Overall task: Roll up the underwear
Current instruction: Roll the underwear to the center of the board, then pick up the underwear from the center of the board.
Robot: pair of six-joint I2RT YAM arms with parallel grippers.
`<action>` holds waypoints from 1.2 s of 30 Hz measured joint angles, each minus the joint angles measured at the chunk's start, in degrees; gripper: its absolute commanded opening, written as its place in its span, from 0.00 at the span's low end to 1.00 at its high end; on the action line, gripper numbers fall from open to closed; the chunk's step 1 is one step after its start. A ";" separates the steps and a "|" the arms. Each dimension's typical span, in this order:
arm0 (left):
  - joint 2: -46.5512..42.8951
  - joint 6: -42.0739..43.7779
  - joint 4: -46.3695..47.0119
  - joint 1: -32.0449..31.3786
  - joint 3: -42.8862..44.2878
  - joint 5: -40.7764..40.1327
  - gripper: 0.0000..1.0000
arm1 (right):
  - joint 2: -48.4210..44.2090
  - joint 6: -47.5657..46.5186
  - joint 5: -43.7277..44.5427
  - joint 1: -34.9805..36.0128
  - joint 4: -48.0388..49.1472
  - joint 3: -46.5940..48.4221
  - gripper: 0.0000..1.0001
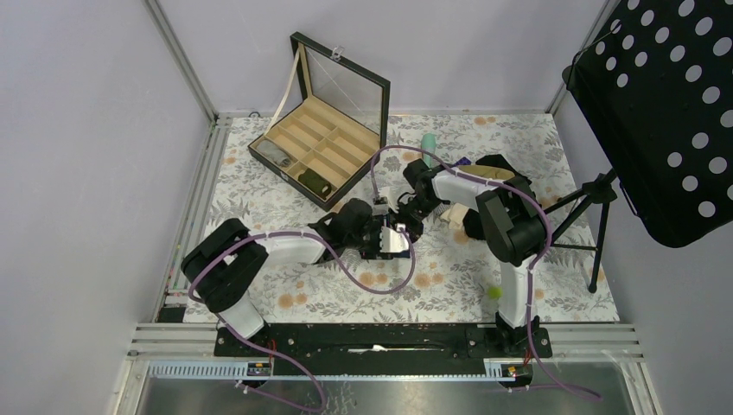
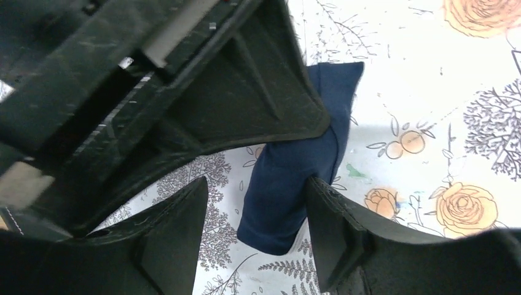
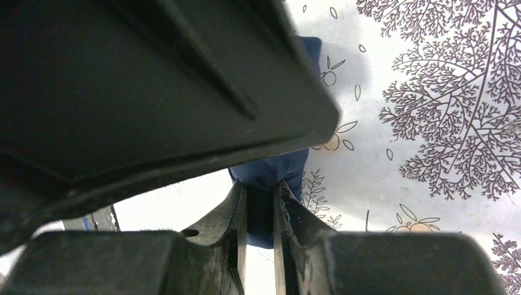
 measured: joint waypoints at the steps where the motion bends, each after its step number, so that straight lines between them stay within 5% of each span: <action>1: -0.24 0.42 1.46 -0.04 -1.03 0.07 0.62 | 0.15 0.02 0.02 0.00 -0.24 0.24 0.06; 18: -3.58 3.45 9.99 -2.67 -8.22 4.00 0.62 | 2.03 1.38 0.35 0.13 -2.95 2.93 0.05; 27: 1.92 4.55 14.62 -3.85 -7.85 0.33 0.39 | 2.05 1.55 0.37 0.13 -2.95 2.91 0.06; 31: 2.49 5.73 14.67 -3.91 -7.82 -0.90 0.22 | 2.03 1.55 0.37 0.13 -2.93 2.91 0.11; 36: 2.51 6.27 12.87 -3.96 -7.04 -0.85 0.10 | 1.79 1.53 0.11 -0.17 -2.99 2.80 0.40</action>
